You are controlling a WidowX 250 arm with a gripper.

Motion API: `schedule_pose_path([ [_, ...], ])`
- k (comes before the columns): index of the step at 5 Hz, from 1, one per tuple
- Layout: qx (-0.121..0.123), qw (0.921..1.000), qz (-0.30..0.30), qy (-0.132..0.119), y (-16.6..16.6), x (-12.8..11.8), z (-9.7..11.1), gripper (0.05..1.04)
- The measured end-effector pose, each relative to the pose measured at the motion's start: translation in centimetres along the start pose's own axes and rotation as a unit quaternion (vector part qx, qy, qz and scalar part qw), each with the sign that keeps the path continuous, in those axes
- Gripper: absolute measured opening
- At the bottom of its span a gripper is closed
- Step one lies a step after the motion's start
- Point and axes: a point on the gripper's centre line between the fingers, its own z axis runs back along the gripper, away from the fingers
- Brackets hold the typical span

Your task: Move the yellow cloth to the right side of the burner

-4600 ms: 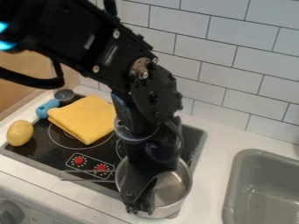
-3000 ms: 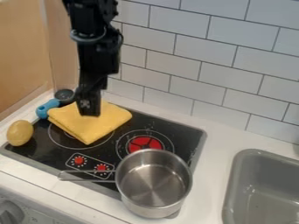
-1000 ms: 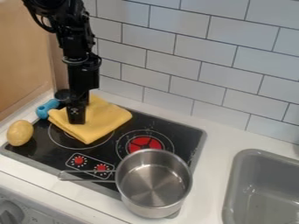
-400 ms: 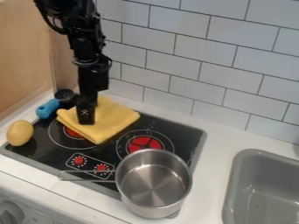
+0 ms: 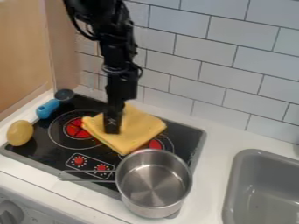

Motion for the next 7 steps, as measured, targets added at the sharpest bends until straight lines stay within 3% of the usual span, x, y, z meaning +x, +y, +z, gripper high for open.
schedule_pose_path([
  [4,-0.001,0.9961,-0.089,-0.004,-2.9,8.4,0.2,1.0],
  [7,-0.001,0.9955,-0.095,-0.002,-2.8,8.3,0.2,1.0],
])
